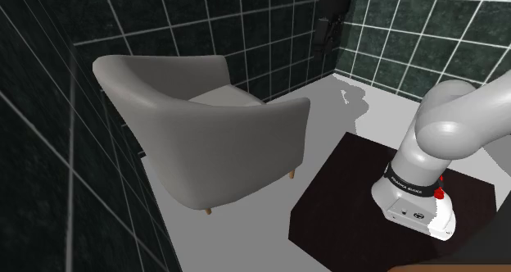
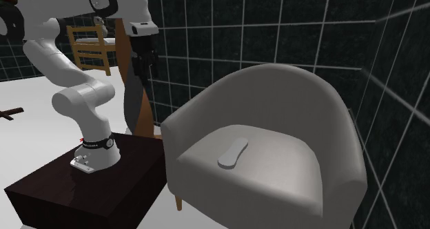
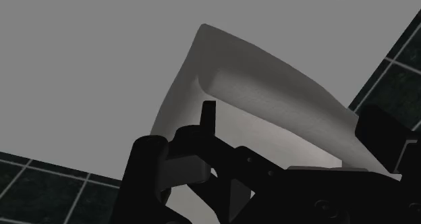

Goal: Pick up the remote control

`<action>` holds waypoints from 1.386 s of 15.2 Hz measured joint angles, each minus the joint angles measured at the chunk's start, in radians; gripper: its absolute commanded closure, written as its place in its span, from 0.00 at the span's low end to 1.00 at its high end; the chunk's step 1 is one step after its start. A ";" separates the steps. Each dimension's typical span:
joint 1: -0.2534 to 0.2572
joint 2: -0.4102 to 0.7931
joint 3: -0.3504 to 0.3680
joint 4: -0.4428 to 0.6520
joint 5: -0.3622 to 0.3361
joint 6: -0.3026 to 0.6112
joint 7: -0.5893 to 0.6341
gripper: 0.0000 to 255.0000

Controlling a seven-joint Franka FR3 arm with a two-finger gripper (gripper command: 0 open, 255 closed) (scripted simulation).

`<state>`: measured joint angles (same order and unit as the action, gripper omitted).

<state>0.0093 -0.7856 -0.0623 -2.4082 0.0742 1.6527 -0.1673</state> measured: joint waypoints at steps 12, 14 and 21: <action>0.091 0.348 -0.099 0.054 -0.061 0.275 -0.368 0.00; 0.107 0.434 -0.116 0.092 -0.063 0.321 -0.445 0.00; 0.158 0.699 -0.131 0.235 -0.048 0.437 -0.682 0.00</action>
<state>0.1676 -0.0870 -0.1929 -2.1736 0.0267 2.0902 -0.8488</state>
